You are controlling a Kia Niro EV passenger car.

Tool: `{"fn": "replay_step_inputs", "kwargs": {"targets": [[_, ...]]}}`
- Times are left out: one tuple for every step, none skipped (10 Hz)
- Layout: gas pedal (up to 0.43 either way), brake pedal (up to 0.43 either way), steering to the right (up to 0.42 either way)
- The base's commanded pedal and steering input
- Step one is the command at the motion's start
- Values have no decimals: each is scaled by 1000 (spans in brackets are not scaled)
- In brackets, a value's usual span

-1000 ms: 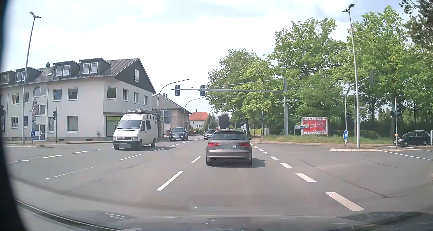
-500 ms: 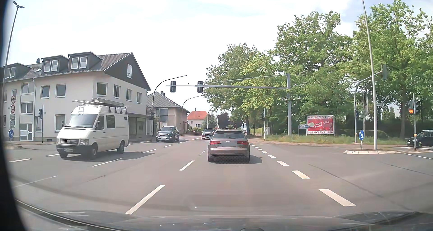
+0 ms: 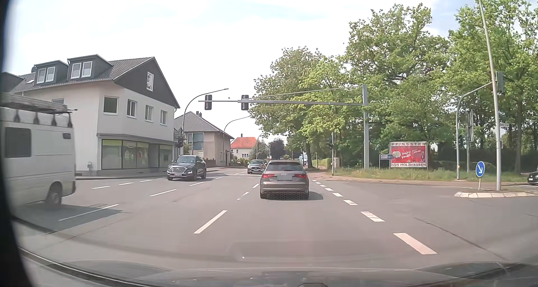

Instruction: Follow the waypoints while adhering to traffic rules and regulations

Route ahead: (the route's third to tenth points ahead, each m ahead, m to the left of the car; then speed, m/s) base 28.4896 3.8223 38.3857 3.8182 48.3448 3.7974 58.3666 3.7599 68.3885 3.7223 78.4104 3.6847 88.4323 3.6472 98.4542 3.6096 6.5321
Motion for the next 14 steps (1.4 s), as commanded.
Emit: {"fn": "replay_step_inputs", "kwargs": {"targets": [[299, 0, 0], [299, 0, 0], [299, 0, 0], [299, 0, 0], [299, 0, 0], [299, 0, 0], [299, 0, 0], [299, 0, -1], [299, 0, -1], [299, 0, -1], [299, 0, -2], [299, 0, -2], [299, 0, -2], [287, 0, -2]]}}
